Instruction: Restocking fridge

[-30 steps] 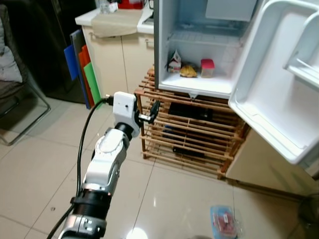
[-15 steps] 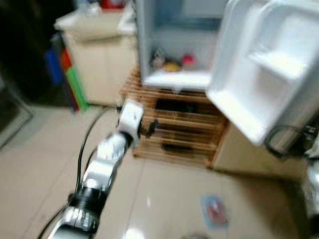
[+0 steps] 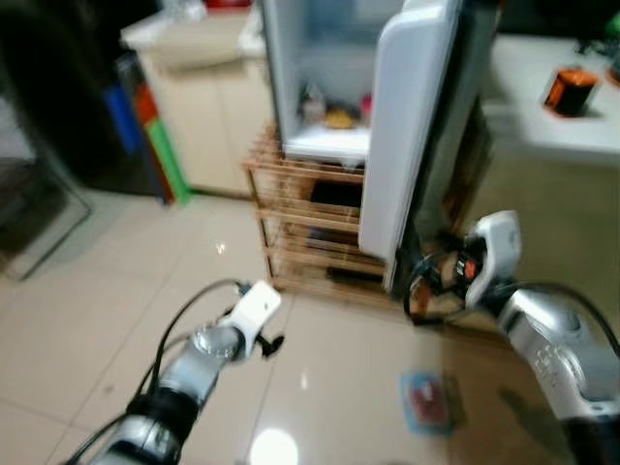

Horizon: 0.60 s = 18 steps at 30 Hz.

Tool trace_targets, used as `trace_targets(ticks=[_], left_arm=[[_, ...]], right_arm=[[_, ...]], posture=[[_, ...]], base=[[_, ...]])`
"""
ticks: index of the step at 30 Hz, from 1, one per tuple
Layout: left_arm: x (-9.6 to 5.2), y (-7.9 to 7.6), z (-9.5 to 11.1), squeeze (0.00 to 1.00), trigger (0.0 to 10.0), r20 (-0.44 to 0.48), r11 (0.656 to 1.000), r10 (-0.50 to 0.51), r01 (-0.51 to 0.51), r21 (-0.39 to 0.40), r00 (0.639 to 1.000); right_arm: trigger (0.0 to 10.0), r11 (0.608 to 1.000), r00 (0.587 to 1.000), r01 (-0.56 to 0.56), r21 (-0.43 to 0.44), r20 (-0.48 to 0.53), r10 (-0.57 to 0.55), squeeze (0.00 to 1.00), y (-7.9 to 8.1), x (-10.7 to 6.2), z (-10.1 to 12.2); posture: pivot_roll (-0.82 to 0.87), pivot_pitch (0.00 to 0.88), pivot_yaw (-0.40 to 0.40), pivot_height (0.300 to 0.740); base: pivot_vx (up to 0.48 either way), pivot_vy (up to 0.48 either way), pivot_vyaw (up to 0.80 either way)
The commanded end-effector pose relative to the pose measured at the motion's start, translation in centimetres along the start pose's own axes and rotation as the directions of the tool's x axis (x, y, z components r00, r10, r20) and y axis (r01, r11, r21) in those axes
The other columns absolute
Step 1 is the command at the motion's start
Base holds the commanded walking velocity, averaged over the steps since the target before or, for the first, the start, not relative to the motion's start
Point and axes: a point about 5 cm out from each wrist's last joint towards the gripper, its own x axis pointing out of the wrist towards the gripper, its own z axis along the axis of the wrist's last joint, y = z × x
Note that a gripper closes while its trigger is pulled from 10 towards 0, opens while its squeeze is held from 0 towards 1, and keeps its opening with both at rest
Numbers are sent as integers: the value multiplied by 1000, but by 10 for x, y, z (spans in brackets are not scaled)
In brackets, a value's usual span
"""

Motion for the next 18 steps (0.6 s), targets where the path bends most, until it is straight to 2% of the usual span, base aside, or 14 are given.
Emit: trace_targets(ticks=[1, 2, 3, 8, 9, 11, 13, 16, 18], left_arm=[[-6, 8, 42, 0, 10000, 219, 999, 46, -42, -24, 975], [-6, 8, 42, 0, 10000, 219, 999, 46, -42, -24, 975], [-11, 7, 66, 0, 10000, 329, 998, 49, -37, -42, 943], [-26, 0, 113, 0, 10000, 526, 999, 45, -27, -42, 849], [-26, 0, 113, 0, 10000, 526, 999, 45, -27, -42, 849], [-32, -1, 122, 0, 10000, 575, 999, 37, -42, -6, 817], [-37, 1, 130, 0, 10000, 611, 999, 43, -47, -9, 791], [-40, 2, 132, 0, 10000, 612, 999, 37, -49, 4, 790], [-41, -2, 128, 0, 10000, 597, 1000, 5, -13, 9, 802]], right_arm=[[10000, 983, 982, 184, -20, 54, -183, 0, -15, -1, 8], [10000, 983, 982, 184, -20, 54, -183, 0, -15, -1, 8], [10000, 974, 970, 227, 9, 86, -227, 0, -14, 0, 13], [10000, 973, 964, 231, 8, 131, -230, 0, 3, 9, 14], [10000, 973, 964, 231, 8, 131, -230, 0, 3, 9, 14], [10000, 974, 963, 228, 8, 145, -227, 0, 11, 15, 14], [10000, 973, 959, 229, 31, 162, -231, 0, 18, 20, 15], [10000, 980, 967, 187, 64, 165, -195, 0, 30, 29, 16], [10000, 990, 972, 105, 89, 199, -121, 0, 47, 37, 25]], posture=[[-172, 7, 22, 740], [-172, 7, 22, 740], [-164, 6, 24, 740], [-157, 4, 30, 740], [-157, 4, 30, 740], [-154, 2, 33, 740], [-154, 3, 36, 740], [-155, 3, 39, 740], [-147, 3, 42, 740]], base=[[0, 0, 0], [0, 0, 0], [0, 0, 0], [0, 0, 0], [0, 0, 0], [0, 0, 0], [0, 0, 0], [0, 0, 0], [0, 0, 0]])
